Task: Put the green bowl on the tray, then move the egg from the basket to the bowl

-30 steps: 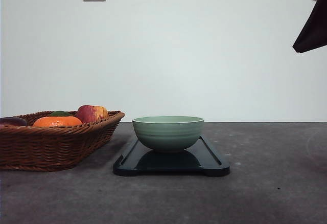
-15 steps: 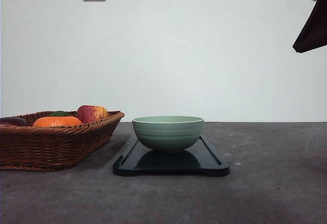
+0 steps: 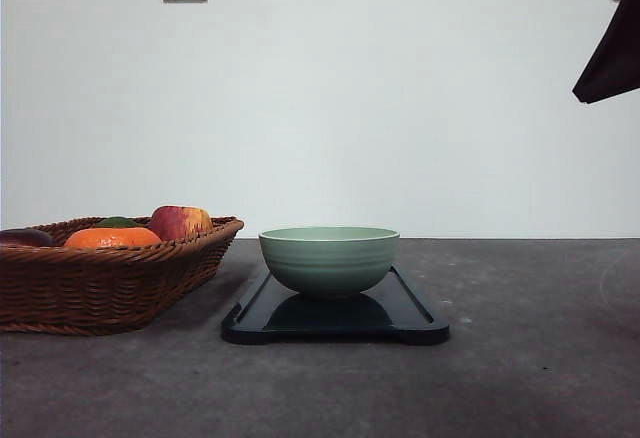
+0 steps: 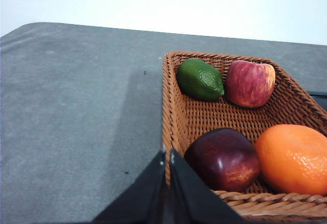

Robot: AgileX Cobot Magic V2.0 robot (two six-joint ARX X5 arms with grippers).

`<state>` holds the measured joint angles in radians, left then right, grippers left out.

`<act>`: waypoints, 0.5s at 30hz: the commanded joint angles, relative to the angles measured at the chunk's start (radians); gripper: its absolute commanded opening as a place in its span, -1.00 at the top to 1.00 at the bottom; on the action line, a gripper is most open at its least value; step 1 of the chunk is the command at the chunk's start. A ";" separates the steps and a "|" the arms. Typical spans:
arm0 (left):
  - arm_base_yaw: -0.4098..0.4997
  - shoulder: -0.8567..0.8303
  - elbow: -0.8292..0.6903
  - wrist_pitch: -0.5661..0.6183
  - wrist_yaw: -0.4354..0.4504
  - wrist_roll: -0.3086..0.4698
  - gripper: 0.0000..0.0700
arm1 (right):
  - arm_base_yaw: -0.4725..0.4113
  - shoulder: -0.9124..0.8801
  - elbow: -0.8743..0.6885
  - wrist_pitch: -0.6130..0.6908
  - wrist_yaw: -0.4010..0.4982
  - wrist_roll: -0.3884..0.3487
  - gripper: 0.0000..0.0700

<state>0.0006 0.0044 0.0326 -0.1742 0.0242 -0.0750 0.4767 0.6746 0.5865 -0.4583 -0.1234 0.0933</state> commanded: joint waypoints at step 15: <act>0.001 0.000 -0.019 0.016 -0.003 0.009 1.00 | -0.020 -0.027 -0.026 0.052 0.067 -0.142 0.96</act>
<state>0.0006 0.0044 0.0326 -0.1742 0.0239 -0.0711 0.4612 0.6569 0.5713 -0.4233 -0.0712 0.0096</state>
